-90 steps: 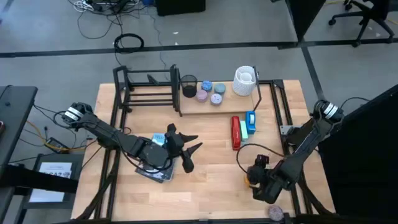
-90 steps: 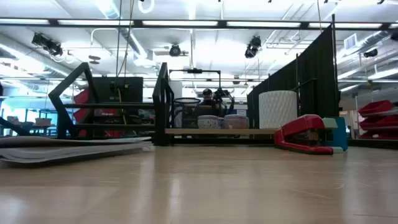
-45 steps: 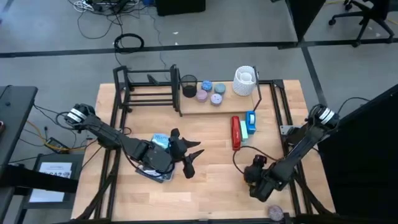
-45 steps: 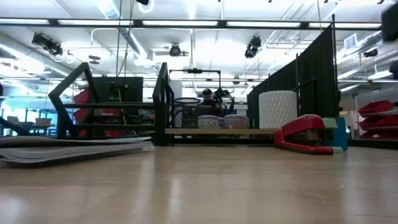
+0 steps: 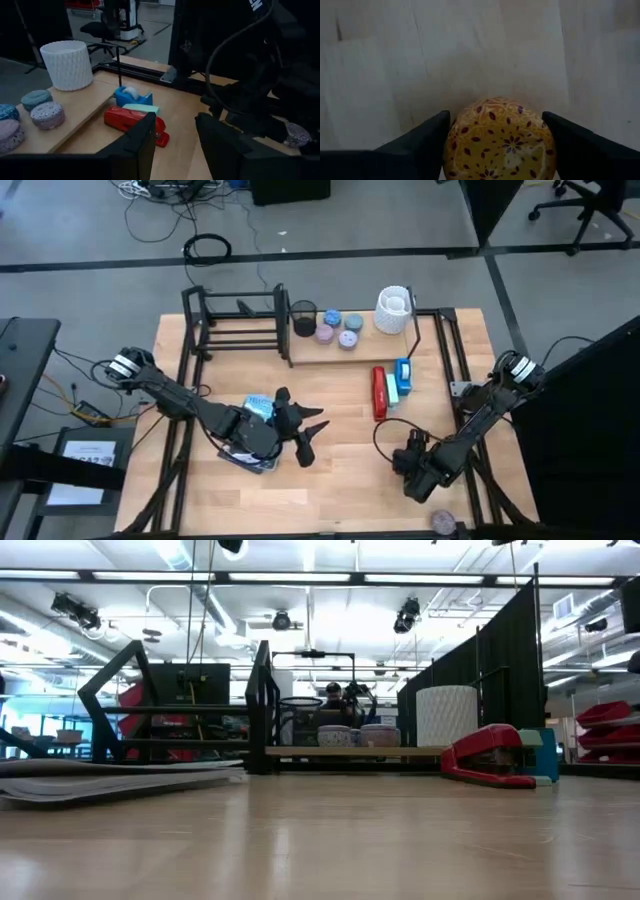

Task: Stock shelves
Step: Put the yellow scented candle on the shelf

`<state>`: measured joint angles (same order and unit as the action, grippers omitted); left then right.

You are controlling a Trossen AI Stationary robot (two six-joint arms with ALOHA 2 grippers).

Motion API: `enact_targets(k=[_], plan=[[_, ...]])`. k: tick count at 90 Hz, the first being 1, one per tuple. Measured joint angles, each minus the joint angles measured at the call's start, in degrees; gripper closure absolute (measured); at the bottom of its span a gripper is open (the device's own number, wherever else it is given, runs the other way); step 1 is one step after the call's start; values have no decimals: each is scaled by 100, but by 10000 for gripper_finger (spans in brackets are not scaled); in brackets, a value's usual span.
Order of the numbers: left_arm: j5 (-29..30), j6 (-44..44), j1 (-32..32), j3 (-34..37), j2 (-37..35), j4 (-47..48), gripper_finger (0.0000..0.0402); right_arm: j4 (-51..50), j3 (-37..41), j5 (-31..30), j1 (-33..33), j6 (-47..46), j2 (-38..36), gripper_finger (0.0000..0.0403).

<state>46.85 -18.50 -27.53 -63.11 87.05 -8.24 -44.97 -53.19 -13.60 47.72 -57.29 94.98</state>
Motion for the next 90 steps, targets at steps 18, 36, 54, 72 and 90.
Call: enact_targets(k=[18,36,54,72,90], plan=[[0,-20,0,1,0,-6,275,-4,-7,49,2,19,-4,150],[2,-45,-1,1,0,19,275,193,-11,381,-32,383,-20,150],[7,-129,-9,0,26,90,275,375,-24,462,-26,425,-22,150],[7,-149,-11,1,28,90,275,313,-480,486,-249,1028,-294,150],[7,-149,-22,0,31,1,275,-24,-1198,80,-1432,2719,-874,150]])
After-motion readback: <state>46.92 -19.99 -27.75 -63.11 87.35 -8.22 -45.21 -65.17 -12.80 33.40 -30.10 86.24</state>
